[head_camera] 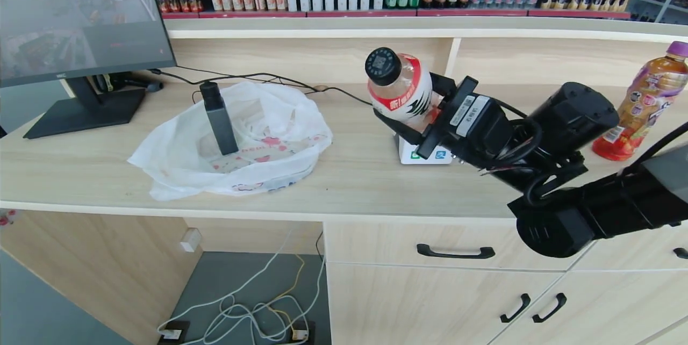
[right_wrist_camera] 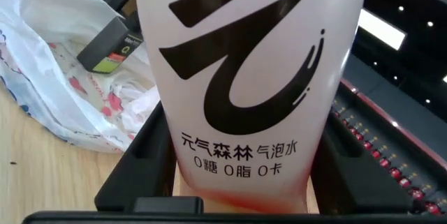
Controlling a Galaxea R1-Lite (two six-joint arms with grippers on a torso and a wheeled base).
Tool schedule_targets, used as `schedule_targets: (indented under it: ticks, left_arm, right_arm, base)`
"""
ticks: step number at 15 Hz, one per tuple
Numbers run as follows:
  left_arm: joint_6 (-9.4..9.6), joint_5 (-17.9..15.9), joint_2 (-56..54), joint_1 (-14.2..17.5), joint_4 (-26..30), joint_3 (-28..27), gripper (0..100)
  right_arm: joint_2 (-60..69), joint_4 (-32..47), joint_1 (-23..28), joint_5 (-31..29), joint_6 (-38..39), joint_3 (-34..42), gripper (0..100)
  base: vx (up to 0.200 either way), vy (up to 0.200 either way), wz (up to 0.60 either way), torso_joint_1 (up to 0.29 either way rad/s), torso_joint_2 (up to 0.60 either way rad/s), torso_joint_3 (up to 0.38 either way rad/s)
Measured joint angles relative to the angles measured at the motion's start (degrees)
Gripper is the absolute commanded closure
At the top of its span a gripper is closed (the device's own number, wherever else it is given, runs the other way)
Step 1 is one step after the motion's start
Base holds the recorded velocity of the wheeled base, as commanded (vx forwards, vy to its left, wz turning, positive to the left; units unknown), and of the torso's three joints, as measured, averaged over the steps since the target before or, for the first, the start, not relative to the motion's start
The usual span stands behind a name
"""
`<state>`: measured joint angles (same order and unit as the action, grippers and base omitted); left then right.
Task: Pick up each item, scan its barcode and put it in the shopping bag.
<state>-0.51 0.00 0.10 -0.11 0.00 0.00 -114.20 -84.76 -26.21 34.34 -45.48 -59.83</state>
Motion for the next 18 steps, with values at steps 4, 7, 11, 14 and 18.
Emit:
schedule_targets:
  ticks: [4,7,11,14,18]
  left_arm:
    - [0.0,0.0,0.0,0.0,0.0,0.0,0]
    - [0.02,0.0,0.0,0.0,0.0,0.0,0]
    - [0.0,0.0,0.0,0.0,0.0,0.0,0]
    - [0.02,0.0,0.0,0.0,0.0,0.0,0]
    - [0.0,0.0,0.0,0.0,0.0,0.0,0]
  right_arm:
    - [-3.6,-0.4,4.1,6.3,-2.7,-6.0,100]
    - [-6.7,-0.7,5.1,12.9,-3.8,-11.5,100]
    - [-9.3,-0.7,8.7,16.2,-6.0,-13.4,100]
    - [-10.3,-0.7,9.2,16.9,-6.1,-14.4,100]
    - [-10.8,-0.7,10.0,17.7,-6.1,-15.2,100]
  base:
    - [0.0,0.0,0.0,0.0,0.0,0.0]
    - [0.0,0.0,0.0,0.0,0.0,0.0]
    - [0.0,0.0,0.0,0.0,0.0,0.0]
    - [0.0,0.0,0.0,0.0,0.0,0.0]
    - [0.0,0.0,0.0,0.0,0.0,0.0]
